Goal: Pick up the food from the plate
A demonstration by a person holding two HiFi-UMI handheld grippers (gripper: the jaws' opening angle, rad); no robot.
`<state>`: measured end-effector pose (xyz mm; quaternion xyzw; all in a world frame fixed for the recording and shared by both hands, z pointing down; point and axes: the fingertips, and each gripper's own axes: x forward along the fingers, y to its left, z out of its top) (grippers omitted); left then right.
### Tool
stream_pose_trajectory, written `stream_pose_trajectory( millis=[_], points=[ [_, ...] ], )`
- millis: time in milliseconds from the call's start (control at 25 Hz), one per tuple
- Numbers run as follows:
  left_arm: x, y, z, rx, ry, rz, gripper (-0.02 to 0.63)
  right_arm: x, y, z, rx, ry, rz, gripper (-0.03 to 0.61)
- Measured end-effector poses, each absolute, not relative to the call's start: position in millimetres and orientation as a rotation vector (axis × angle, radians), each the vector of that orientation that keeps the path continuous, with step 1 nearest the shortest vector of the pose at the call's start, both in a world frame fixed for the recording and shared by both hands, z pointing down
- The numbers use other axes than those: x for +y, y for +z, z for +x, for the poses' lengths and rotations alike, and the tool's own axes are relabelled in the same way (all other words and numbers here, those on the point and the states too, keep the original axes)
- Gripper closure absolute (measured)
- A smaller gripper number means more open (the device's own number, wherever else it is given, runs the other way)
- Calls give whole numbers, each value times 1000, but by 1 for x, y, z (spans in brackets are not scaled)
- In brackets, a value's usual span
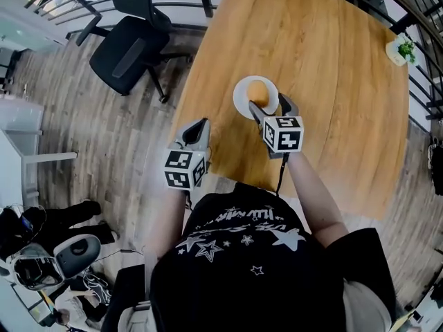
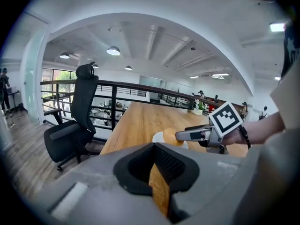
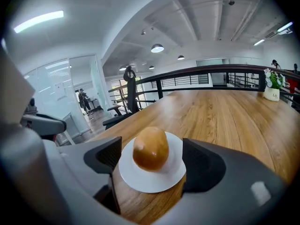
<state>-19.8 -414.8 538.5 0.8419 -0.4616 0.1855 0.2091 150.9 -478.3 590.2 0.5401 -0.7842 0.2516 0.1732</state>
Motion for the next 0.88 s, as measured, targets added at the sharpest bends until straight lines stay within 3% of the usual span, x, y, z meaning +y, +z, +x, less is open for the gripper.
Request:
stream_pose_trajectory(
  millis=[720, 800, 880],
  points=[
    [-413, 546, -32, -1317, 551, 2298, 612, -490, 632, 127, -2132, 683, 1394, 201],
    [-412, 546, -36, -1325, 551, 2293, 612, -492, 633, 128, -2111, 673, 1404, 243],
    [-410, 548, -40, -1334, 546, 2282, 612, -491, 633, 129, -2105, 672, 1406, 244]
  ],
)
